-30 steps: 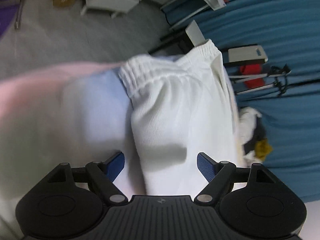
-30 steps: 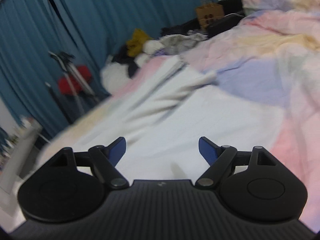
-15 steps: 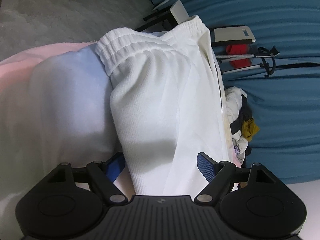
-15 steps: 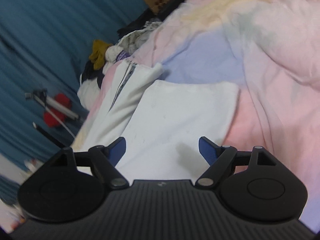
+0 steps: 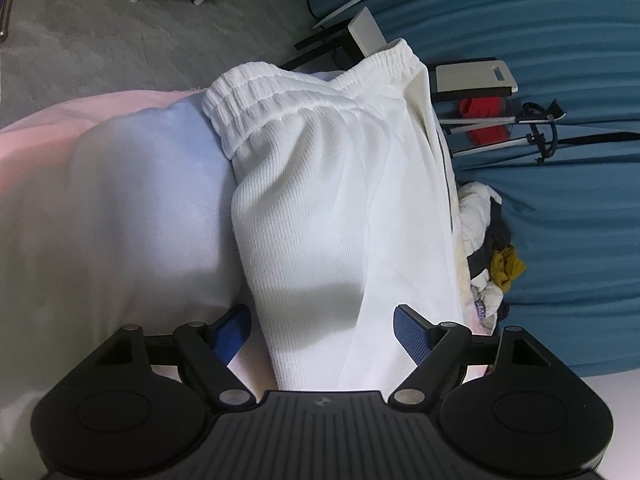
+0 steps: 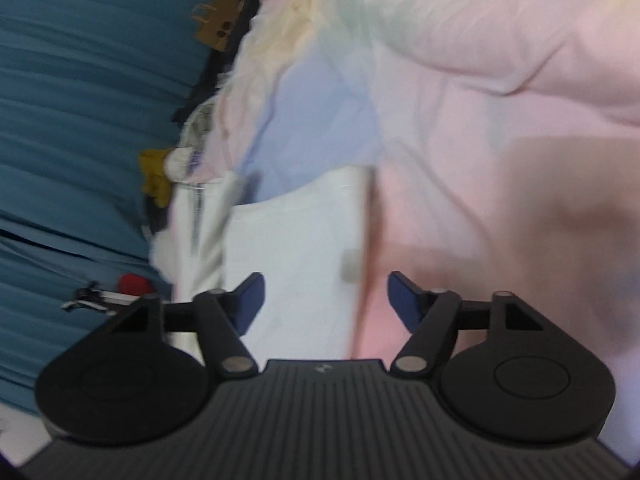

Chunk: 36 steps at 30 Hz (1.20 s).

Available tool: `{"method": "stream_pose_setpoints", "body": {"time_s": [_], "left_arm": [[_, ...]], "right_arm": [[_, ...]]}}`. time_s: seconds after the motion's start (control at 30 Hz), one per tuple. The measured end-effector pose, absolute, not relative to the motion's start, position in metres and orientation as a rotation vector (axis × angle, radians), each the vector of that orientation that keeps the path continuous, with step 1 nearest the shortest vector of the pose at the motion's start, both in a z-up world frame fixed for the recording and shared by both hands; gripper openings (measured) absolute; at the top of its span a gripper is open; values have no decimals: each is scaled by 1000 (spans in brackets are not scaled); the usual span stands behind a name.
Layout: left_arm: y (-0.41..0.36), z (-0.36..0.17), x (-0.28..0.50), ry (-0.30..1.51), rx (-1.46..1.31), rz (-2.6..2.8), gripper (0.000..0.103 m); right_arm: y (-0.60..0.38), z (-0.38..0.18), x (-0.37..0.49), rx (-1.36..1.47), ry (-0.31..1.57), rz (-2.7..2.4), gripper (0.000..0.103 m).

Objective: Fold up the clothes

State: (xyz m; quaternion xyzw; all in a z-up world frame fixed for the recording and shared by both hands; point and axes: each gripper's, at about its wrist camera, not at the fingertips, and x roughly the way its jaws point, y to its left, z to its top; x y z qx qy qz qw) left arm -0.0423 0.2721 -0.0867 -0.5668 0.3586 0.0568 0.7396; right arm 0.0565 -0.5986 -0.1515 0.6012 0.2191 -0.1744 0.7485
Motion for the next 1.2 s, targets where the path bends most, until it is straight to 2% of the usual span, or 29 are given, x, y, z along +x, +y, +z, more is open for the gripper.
{"method": "stream_pose_setpoints", "body": {"time_s": [0.17, 0.23, 0.37, 0.4, 0.5, 0.6, 0.67, 0.73, 0.77, 0.93, 1.2], "left_arm": [[276, -93, -37, 748, -1309, 111, 79], [277, -95, -35, 735, -1330, 104, 77], [277, -96, -31, 718, -1352, 95, 75], [277, -97, -31, 717, -1354, 94, 73], [278, -97, -30, 712, -1362, 93, 70], [279, -97, -29, 703, -1364, 90, 60], [280, -98, -28, 701, -1359, 93, 49], [280, -97, -27, 701, -1352, 93, 22], [280, -96, -28, 696, -1342, 95, 16], [280, -77, -35, 626, -1257, 94, 7], [285, -45, -50, 545, -1236, 58, 4]], "right_arm": [[-600, -160, 87, 1248, 520, -400, 66], [-602, -168, 97, 1251, 536, -405, 50], [-606, -179, 115, 1188, 574, -441, 11], [-607, -182, 117, 1166, 582, -450, 7], [-605, -175, 113, 1136, 547, -461, 6], [-602, -163, 107, 1096, 495, -470, 5], [-601, -154, 103, 1069, 461, -477, 5], [-598, -147, 100, 1038, 437, -495, 5], [-597, -144, 99, 1027, 423, -502, 5], [-588, -121, 85, 929, 332, -545, 5], [-585, -96, 54, 857, 192, -621, 5]]}}
